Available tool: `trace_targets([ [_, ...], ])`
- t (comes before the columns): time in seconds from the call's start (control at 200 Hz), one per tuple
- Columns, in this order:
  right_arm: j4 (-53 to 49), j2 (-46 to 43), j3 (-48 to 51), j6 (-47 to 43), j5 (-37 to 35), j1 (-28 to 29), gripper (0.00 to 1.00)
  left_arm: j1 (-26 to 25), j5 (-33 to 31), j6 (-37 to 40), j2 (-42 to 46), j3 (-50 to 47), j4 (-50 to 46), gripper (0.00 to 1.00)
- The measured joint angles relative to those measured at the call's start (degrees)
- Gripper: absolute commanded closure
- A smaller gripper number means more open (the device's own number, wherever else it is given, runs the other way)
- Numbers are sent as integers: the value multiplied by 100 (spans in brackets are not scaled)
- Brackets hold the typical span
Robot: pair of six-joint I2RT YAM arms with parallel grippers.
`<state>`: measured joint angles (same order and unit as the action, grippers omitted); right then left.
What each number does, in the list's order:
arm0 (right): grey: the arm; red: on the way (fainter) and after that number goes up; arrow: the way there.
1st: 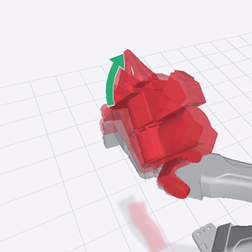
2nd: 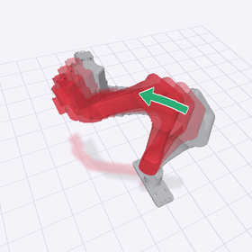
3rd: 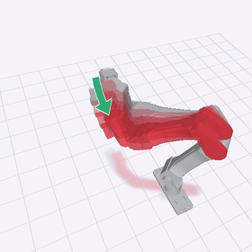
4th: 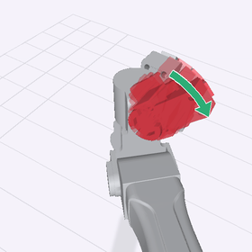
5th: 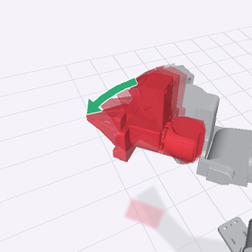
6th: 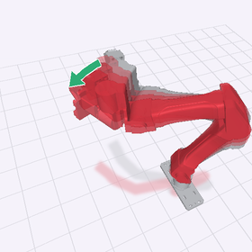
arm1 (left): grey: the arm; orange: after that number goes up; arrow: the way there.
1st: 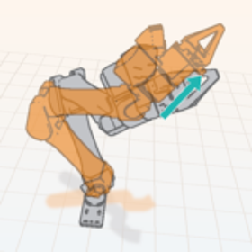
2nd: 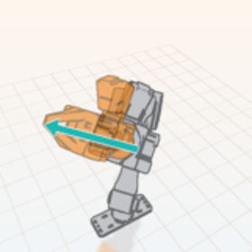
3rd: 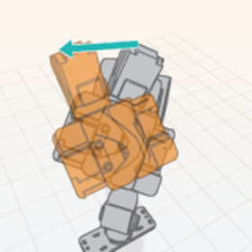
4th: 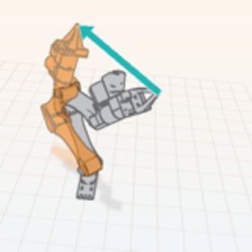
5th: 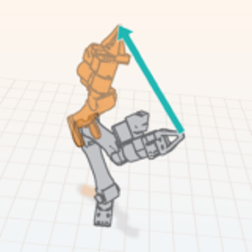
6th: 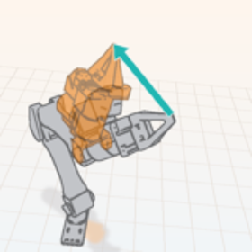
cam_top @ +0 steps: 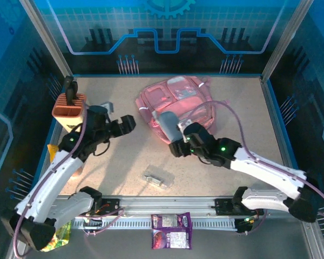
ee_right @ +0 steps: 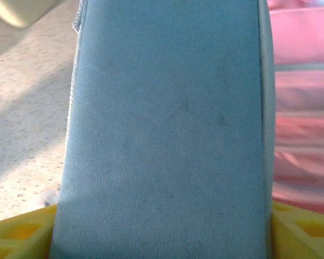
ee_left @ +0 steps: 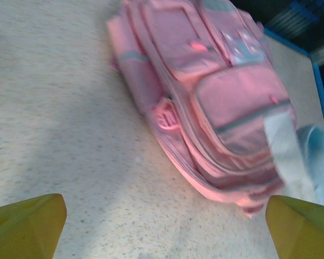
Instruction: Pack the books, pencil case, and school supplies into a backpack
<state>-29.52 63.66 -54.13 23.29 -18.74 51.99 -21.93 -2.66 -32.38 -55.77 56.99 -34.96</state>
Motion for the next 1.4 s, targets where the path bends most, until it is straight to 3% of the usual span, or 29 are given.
trace_targets([
  [0.3, -1639, -1482, 240, 463, -125, -933, 23, -1314, -68, 553, -1495, 192, 765, 11],
  [0.565, -2518, -1969, 273, 754, -122, -1392, 23, -2135, -254, 1676, -3034, 1226, 1091, 17],
  [1.116, -2524, -2149, 455, 883, 382, -2417, 24, -2776, -798, 3560, -5318, 2632, 1132, 40],
  [1.401, -2426, -2184, 584, 863, 732, -2721, 25, -2841, -1438, 3871, -5873, 2938, 1434, 67],
])
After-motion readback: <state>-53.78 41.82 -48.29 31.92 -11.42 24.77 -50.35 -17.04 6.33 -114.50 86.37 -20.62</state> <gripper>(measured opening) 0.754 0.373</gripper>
